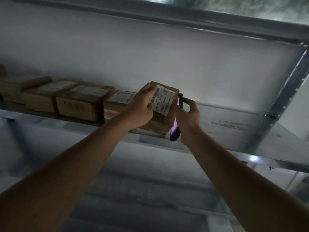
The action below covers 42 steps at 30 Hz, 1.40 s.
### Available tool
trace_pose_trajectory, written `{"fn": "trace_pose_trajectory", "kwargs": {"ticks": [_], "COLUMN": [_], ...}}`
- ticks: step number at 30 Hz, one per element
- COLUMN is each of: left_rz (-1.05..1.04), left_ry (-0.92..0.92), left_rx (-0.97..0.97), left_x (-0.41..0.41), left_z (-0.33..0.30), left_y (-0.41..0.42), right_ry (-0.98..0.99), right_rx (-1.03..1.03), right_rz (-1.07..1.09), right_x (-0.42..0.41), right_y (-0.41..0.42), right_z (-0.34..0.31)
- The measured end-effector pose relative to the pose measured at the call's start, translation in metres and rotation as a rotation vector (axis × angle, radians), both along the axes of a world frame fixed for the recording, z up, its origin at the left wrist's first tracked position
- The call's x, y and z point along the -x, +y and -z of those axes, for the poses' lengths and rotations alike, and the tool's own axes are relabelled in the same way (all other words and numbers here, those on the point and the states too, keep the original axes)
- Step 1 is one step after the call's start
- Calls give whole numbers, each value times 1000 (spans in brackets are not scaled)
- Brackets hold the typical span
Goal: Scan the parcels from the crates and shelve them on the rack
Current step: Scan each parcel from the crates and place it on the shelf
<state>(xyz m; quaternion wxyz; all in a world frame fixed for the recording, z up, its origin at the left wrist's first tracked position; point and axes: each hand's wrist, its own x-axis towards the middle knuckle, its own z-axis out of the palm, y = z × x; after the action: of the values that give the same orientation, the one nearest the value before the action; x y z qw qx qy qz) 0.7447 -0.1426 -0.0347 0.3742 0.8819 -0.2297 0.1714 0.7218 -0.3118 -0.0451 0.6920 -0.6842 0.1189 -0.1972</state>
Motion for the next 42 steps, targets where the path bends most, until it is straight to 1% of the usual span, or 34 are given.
{"fn": "trace_pose_trajectory", "kwargs": {"ticks": [3, 8, 14, 20, 25, 29, 32, 36, 38, 42], "left_rz": [22, 58, -67, -84, -120, -141, -154, -118, -70, 99], "left_ry": [-1, 55, 90, 114, 84, 58, 5, -112, -157, -171], "left_rx": [-19, -56, -89, -138, -196, -206, -254, -264, -239, -213], "left_x": [-9, -23, -27, -35, -40, -42, -42, -41, -40, -33], "left_z": [2, -2, -4, -6, -7, -6, -8, -12, -13, -11], "left_y": [5, 4, -8, -11, -14, -15, -14, -10, -9, -19], "right_ry": [26, 69, 104, 118, 111, 116, 103, 118, 119, 87], "right_rx": [15, 56, 122, 157, 148, 160, 153, 110, 100, 225], "right_rz": [52, 53, 71, 41, 38, 30, 11, 2, 48, 157], "right_x": [-7, -19, -38, -55, -61, -62, -56, -42, -34, -13], "right_y": [6, 6, 1, 3, 5, 5, 2, -4, -8, -18], "right_z": [1, -3, -2, 3, 7, 8, 6, -2, -6, -3]}}
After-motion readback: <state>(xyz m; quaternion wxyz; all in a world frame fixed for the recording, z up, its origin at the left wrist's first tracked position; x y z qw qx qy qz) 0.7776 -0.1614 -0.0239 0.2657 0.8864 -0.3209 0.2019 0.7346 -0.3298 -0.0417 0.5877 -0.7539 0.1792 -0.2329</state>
